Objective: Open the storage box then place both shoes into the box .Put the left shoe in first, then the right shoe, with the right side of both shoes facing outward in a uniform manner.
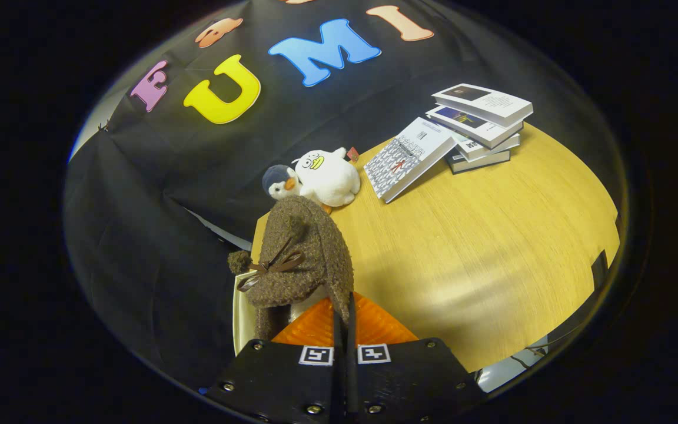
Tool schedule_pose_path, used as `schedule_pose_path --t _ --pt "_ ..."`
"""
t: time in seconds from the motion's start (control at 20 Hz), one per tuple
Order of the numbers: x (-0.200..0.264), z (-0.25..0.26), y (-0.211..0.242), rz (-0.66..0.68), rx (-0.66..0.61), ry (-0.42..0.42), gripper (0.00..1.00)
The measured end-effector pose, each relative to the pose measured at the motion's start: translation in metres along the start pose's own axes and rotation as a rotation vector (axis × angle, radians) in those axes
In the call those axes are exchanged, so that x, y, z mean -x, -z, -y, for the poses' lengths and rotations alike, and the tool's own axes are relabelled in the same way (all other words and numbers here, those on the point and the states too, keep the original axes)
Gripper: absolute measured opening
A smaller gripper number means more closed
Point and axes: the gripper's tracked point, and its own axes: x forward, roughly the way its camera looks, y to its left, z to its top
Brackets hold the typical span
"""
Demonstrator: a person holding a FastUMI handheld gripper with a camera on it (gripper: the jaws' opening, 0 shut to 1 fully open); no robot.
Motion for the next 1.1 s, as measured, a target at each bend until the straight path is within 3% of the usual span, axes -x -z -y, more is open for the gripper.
schedule_pose_path --t 0.45,1.1 --pt "-0.035 -0.068 0.041 -0.089 0.025 -0.079 0.01" --pt "-0.071 -0.07 0.082 -0.127 0.015 -0.011 0.02"
